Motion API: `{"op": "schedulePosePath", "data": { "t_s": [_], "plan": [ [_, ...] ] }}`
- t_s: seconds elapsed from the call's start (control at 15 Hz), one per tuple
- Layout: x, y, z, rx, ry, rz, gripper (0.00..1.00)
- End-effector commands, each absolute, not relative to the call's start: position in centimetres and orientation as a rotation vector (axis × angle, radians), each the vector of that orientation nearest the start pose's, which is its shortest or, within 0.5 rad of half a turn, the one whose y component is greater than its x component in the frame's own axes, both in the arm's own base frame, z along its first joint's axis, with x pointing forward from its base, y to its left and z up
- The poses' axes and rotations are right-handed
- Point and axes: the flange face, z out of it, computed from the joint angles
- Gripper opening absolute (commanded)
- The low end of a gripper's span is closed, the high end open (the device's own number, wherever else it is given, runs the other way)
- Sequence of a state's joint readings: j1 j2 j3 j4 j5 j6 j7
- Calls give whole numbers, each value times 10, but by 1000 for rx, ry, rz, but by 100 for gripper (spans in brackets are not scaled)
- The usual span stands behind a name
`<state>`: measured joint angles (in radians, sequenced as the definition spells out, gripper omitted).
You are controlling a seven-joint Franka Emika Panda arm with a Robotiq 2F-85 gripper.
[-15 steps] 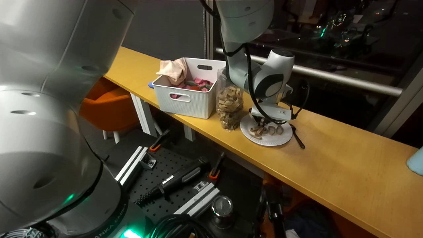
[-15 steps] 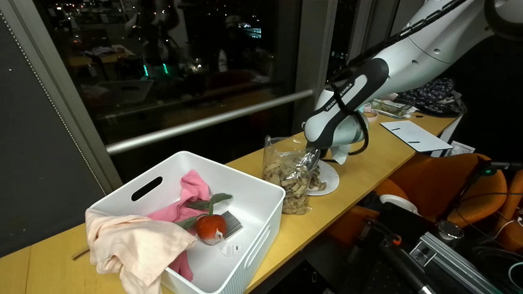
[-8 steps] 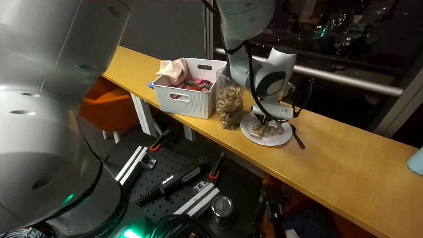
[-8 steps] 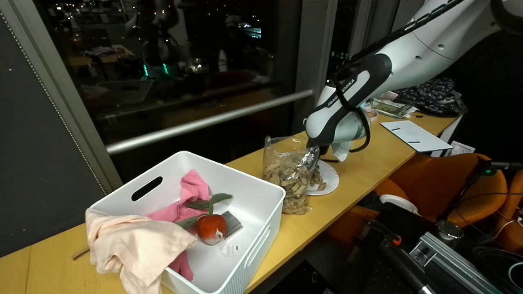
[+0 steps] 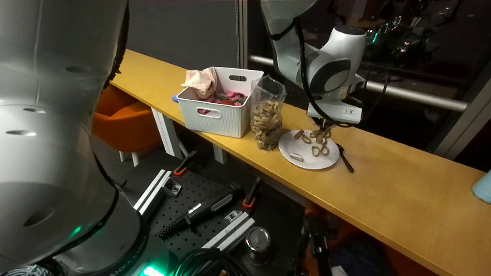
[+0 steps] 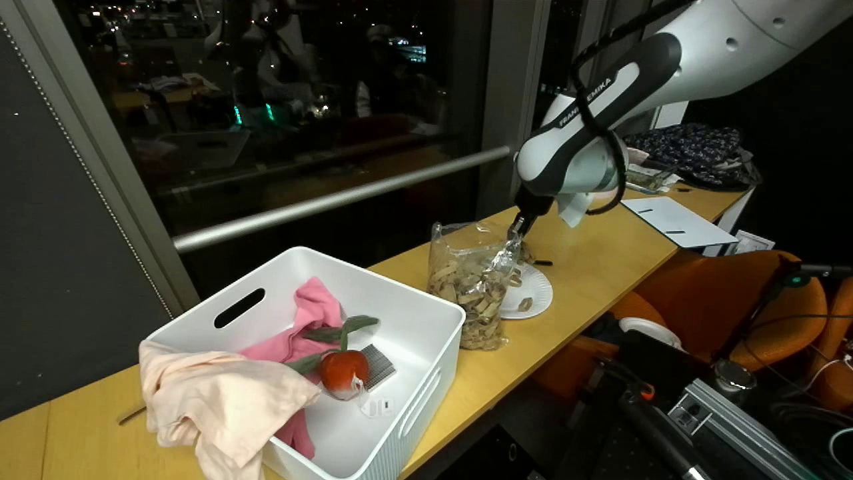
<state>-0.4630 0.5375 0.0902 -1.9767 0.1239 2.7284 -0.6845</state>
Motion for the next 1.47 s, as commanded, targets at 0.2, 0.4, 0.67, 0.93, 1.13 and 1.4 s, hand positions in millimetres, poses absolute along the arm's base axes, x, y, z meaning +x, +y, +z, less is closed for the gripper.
{"op": "schedulePosePath", "data": {
  "t_s": [0.2,0.4,0.67,0.93,1.13,1.4],
  "plan": [
    [541,-233,311,-3096,-214,-627,1],
    [509,-221,348,-3078,-245,-726,1],
    [484,-196,383,-3073,-377,-850,1],
    [506,-170,409,-3039,-564,-974,1],
    [526,-141,413,-2996,-700,-989,1],
    [538,-102,401,-2940,-857,-957,1]
  ]
}}
